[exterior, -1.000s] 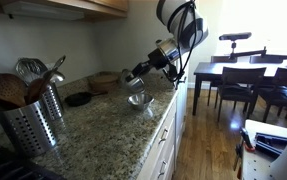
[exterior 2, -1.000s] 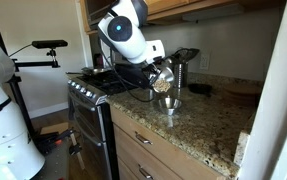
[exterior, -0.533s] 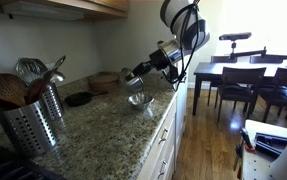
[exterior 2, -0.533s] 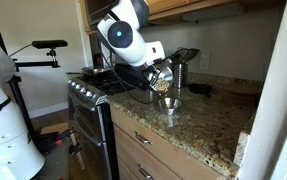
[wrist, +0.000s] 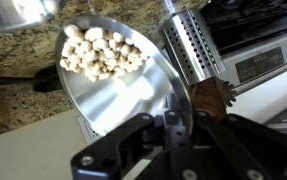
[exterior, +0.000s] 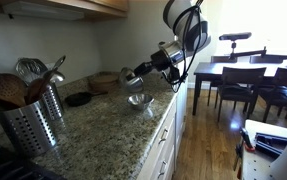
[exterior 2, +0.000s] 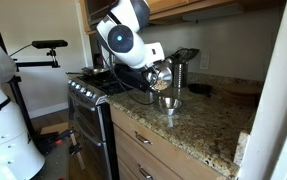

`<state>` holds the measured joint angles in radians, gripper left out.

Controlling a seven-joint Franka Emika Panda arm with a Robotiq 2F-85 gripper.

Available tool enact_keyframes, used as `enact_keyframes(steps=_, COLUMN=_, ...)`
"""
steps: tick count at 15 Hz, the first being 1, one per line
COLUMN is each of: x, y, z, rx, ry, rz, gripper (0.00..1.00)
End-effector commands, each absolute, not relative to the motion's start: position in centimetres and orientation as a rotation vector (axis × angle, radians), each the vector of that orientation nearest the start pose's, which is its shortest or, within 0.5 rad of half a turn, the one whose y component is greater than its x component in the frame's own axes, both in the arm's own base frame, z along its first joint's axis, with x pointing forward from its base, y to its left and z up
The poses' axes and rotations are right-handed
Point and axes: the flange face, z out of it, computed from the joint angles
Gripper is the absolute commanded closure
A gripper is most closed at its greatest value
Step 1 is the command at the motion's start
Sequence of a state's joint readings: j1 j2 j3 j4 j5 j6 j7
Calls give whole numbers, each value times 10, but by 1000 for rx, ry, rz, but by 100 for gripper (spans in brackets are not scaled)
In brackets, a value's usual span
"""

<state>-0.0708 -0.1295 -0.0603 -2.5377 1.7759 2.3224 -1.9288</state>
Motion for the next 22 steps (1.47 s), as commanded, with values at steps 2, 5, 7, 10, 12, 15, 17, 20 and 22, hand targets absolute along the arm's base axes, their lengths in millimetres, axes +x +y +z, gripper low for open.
enact_keyframes(steps=2, x=438, y=-47, z=335, rx=-2115, ry=-390, rz=-1278, gripper=93)
enact_keyframes(steps=5, x=437, y=-49, z=333, rx=-2094, ry=-384, rz=-1295, gripper=93)
enact_keyframes(steps=7, x=436, y=-50, z=332, rx=-2081, ry=-384, rz=-1306, gripper=93)
enact_keyframes(steps=10, x=435, y=-51, z=329, rx=-2063, ry=-382, rz=-1313, gripper=93)
enact_keyframes(steps=12, x=433, y=-52, z=327, rx=-2052, ry=-382, rz=-1318, gripper=93)
enact_keyframes(steps=15, x=430, y=-54, z=325, rx=-2037, ry=-380, rz=-1328, gripper=93)
enact_keyframes(steps=17, x=429, y=-56, z=323, rx=-2032, ry=-376, rz=-1334, gripper=93)
enact_keyframes(steps=20, x=426, y=-58, z=320, rx=-2019, ry=-366, rz=-1345, gripper=93)
enact_keyframes(steps=22, x=424, y=-59, z=317, rx=-2015, ry=-361, rz=-1345, gripper=93)
